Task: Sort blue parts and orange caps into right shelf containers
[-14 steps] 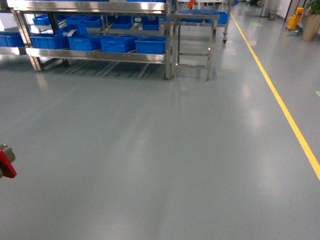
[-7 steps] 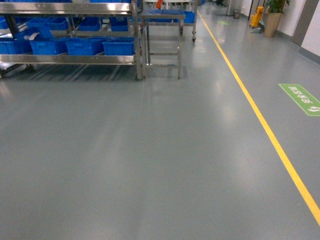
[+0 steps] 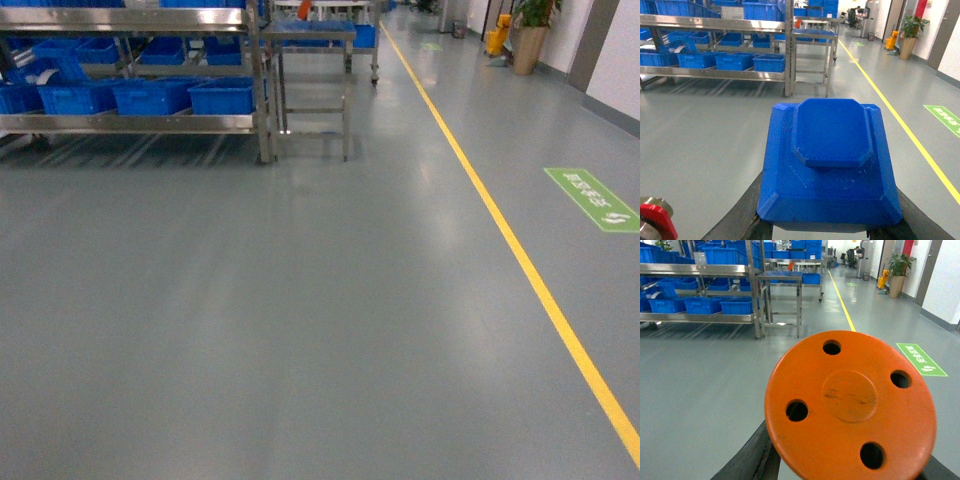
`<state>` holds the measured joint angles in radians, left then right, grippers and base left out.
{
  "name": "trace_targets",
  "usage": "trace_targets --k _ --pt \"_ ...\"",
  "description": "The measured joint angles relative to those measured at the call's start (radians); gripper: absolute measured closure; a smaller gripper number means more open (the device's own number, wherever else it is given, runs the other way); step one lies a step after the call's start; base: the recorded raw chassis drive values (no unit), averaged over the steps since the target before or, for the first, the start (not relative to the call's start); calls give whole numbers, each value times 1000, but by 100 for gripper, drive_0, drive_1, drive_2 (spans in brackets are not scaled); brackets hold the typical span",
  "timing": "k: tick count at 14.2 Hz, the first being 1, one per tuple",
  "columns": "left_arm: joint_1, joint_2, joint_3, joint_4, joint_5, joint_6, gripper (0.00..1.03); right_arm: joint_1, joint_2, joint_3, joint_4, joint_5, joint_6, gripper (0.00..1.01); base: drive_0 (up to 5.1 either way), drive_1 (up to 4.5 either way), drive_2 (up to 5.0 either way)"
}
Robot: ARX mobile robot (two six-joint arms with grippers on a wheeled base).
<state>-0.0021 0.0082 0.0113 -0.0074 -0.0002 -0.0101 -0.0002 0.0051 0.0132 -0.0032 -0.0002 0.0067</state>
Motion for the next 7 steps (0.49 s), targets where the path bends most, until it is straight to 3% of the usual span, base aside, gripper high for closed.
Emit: trace_targets --k 7 --pt "0 0 0 0 0 0 63 0 0 0 -5 0 0 58 -8 425 -441"
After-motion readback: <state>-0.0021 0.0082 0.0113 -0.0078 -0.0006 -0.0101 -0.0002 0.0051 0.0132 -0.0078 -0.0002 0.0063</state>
